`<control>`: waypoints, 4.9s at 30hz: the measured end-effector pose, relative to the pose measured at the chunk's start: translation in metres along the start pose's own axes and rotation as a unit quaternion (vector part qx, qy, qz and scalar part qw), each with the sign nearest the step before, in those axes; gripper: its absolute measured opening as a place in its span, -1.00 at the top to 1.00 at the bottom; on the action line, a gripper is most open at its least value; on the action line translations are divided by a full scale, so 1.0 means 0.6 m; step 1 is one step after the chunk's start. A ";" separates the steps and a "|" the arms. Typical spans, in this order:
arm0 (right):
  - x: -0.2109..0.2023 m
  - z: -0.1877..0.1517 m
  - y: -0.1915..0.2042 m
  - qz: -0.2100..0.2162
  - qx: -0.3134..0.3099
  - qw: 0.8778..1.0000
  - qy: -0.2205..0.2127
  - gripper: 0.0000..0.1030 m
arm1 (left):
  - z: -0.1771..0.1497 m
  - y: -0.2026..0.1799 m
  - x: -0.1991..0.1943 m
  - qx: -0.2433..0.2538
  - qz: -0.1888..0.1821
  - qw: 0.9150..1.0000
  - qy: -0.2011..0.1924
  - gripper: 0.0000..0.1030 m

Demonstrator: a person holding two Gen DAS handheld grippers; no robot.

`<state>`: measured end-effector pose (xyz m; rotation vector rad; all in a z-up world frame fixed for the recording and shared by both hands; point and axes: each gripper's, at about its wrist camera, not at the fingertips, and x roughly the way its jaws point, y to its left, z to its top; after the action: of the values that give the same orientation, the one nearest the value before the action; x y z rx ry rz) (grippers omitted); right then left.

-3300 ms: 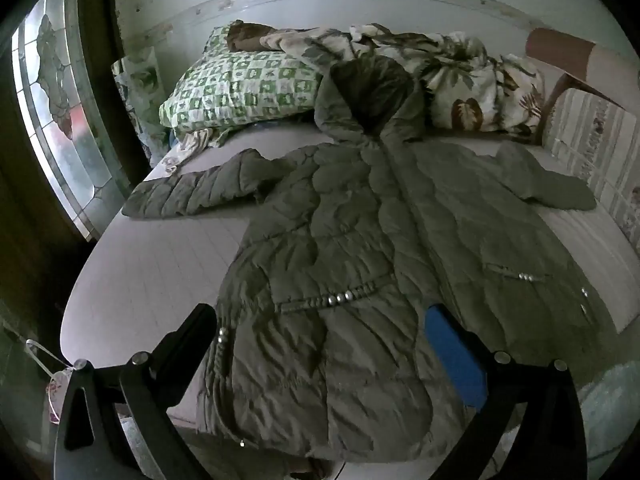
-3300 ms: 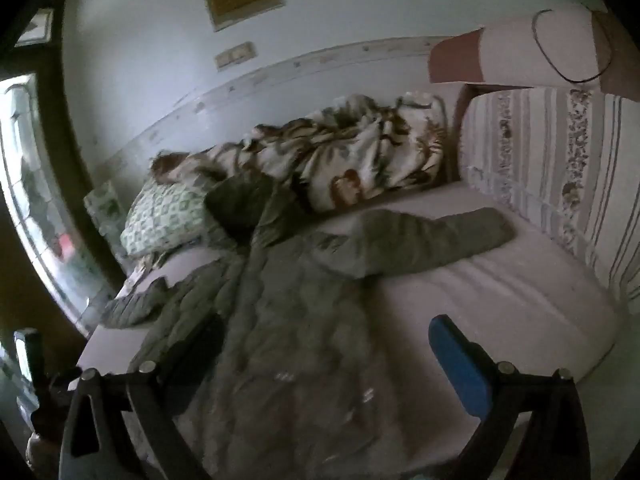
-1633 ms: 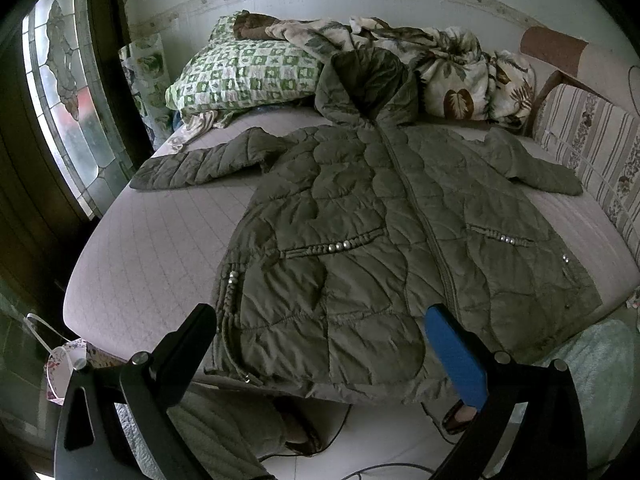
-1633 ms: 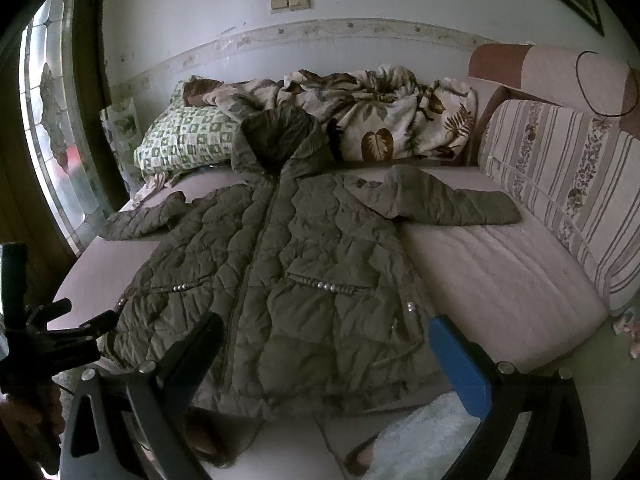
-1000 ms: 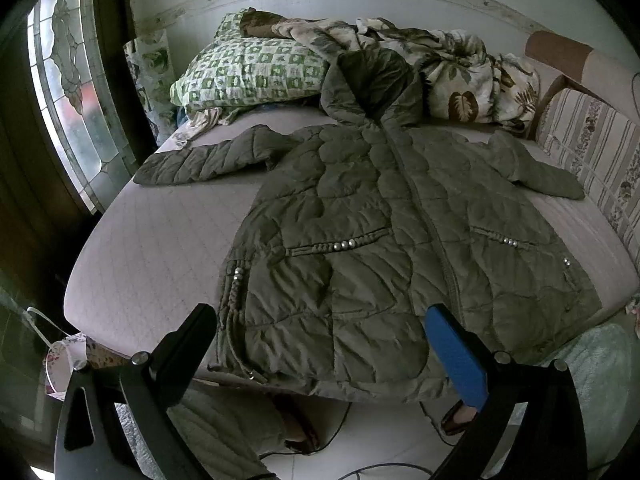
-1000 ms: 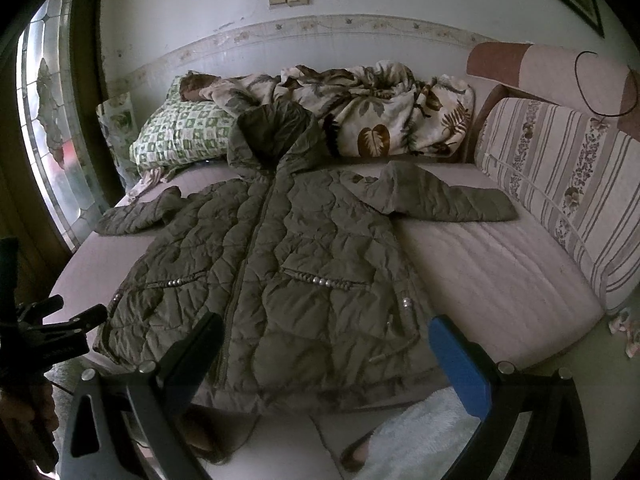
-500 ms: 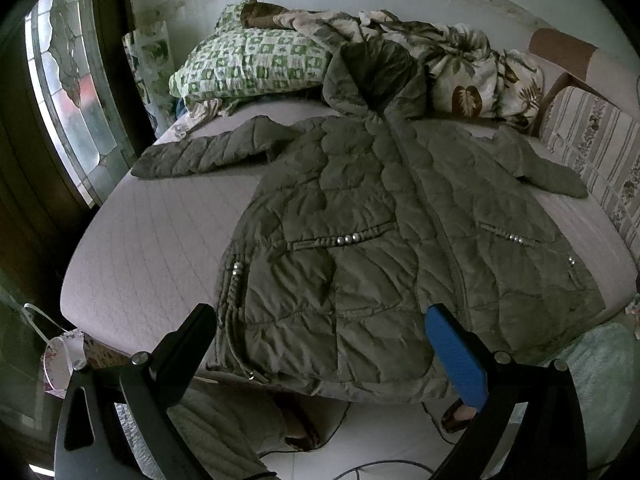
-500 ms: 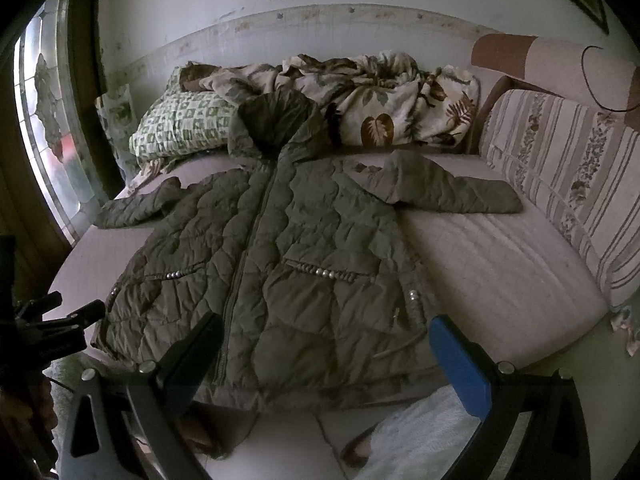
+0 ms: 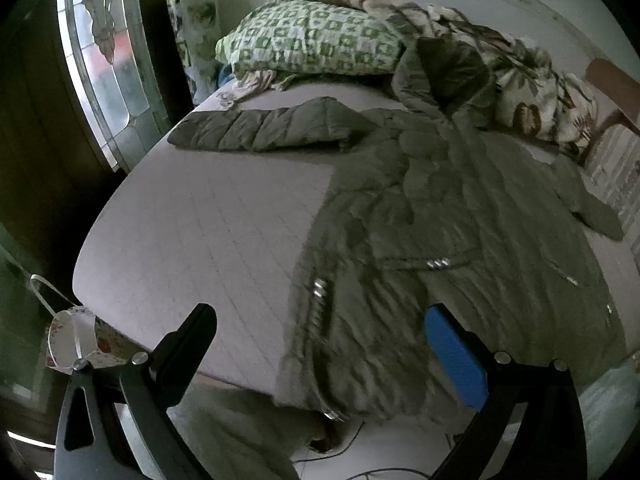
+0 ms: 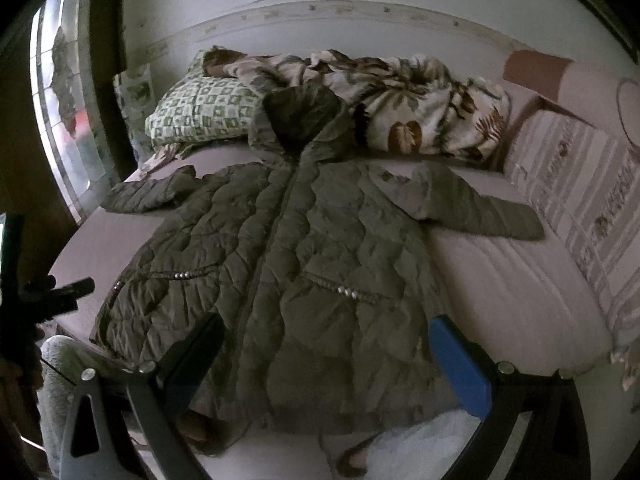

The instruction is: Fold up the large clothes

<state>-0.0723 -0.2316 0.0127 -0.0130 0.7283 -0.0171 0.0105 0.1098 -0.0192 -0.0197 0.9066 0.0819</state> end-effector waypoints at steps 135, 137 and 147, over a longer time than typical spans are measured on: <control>0.457 0.159 -0.043 0.013 0.035 0.989 0.145 -1.00 | 0.444 -0.188 0.235 0.128 -0.066 0.990 0.011 0.80; 0.451 0.157 -0.059 0.009 0.042 0.989 0.140 -1.00 | 0.438 -0.240 0.237 0.143 -0.081 0.986 0.014 0.80; 0.431 0.136 -0.150 -0.018 0.079 0.988 0.132 -1.00 | 0.360 -0.508 0.273 0.193 -0.179 0.963 0.054 0.80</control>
<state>0.1737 -0.3266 -0.0969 0.1296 0.9903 -0.1133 0.3048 -0.1724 -0.0203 0.1770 1.0032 -0.4370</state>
